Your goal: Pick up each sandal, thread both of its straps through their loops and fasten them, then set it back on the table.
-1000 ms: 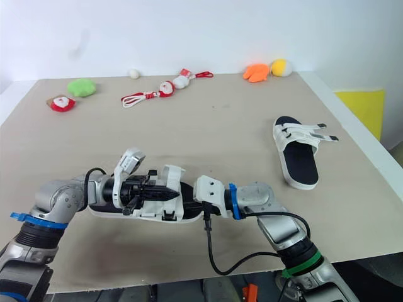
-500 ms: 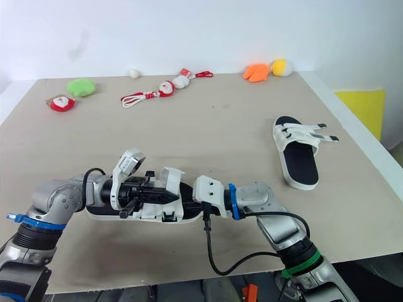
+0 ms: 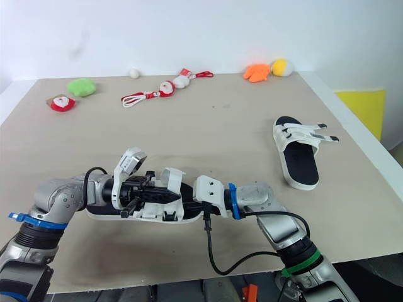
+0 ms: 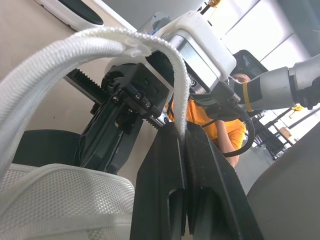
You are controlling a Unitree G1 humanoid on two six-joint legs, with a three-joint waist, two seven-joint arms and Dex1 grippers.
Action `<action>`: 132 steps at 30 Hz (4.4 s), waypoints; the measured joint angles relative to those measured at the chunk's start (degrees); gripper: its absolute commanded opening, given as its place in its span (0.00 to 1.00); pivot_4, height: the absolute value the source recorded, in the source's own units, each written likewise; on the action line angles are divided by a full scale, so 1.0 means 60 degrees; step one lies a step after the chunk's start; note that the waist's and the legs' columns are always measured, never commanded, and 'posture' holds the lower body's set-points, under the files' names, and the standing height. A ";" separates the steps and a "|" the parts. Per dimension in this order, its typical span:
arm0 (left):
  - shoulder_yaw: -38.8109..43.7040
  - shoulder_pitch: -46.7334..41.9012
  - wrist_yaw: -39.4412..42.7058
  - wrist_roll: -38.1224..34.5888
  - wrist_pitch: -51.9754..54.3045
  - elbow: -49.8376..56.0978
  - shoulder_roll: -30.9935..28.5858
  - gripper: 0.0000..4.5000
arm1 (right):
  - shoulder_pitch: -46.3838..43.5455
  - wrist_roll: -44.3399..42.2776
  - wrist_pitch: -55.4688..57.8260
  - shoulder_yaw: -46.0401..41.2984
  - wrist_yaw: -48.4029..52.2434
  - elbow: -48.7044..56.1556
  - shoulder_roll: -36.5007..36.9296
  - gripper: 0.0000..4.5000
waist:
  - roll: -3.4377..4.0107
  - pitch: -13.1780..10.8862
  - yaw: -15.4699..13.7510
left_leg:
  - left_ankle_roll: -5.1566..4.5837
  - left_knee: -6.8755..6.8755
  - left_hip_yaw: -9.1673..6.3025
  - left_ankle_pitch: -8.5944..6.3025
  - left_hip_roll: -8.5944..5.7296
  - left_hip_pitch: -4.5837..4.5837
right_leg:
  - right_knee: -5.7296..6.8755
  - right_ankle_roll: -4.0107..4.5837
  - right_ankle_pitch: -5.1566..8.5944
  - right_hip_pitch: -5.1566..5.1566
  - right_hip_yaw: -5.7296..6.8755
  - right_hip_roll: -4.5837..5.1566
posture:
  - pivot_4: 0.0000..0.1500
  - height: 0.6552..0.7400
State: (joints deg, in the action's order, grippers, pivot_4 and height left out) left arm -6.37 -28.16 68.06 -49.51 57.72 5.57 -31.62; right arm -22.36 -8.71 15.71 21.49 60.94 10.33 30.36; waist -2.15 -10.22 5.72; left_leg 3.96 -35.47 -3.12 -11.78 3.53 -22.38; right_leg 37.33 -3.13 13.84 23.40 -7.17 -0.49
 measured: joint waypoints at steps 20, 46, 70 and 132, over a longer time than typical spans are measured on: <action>-0.0016 -0.0178 0.0108 0.0178 -0.0071 -0.0177 0.0172 0.01 | -0.0006 0.0000 -0.0019 -0.0009 0.0003 -0.0033 0.0003 0.00 | 0.0000 0.0000 -0.0004 | 0.0000 -0.0003 -0.0004 0.0000 -0.0003 -0.0002 | 0.0000 -0.0001 -0.0001 -0.0003 -0.0001 -0.0001 | 1.00 1.00; 0.0128 -0.0050 -0.0002 0.0039 0.0048 -0.0082 0.0229 0.01 | -0.0029 0.0000 -0.0024 0.0004 0.0003 -0.0056 -0.0012 0.00 | 0.0000 0.0000 0.0000 | 0.0000 -0.0003 -0.0008 0.0000 -0.0002 -0.0002 | 0.0000 -0.0002 -0.0002 -0.0003 0.0000 -0.0005 | 1.00 1.00; 0.0110 -0.0149 0.0182 0.0079 0.0029 -0.0156 0.0013 0.01 | -0.0039 0.0000 -0.0024 0.0012 -0.0003 -0.0055 -0.0014 0.00 | 0.0000 0.0000 -0.0001 | 0.0000 -0.0003 -0.0008 0.0000 -0.0002 -0.0002 | 0.0000 -0.0002 -0.0002 -0.0001 0.0000 -0.0005 | 1.00 1.00; -0.1020 0.0660 0.0579 0.2222 -0.2647 0.0691 -0.0617 0.28 | -0.0193 0.0002 -0.0117 0.0068 0.0005 -0.0272 -0.0028 0.00 | 0.0008 0.0004 -0.0007 | -0.0016 -0.0016 -0.0013 0.0012 -0.0009 -0.0002 | 0.0001 -0.0004 -0.0006 -0.0013 -0.0011 -0.0008 | 1.00 1.00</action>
State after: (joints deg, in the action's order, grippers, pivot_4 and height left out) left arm -12.48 -24.20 71.53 -36.18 41.84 9.72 -35.33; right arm -23.52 -8.70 15.01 21.89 60.97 8.70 30.19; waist -2.10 -10.19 5.68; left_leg 3.87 -35.57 -3.20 -11.71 3.48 -22.39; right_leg 37.33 -3.15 13.81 23.33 -7.24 -0.54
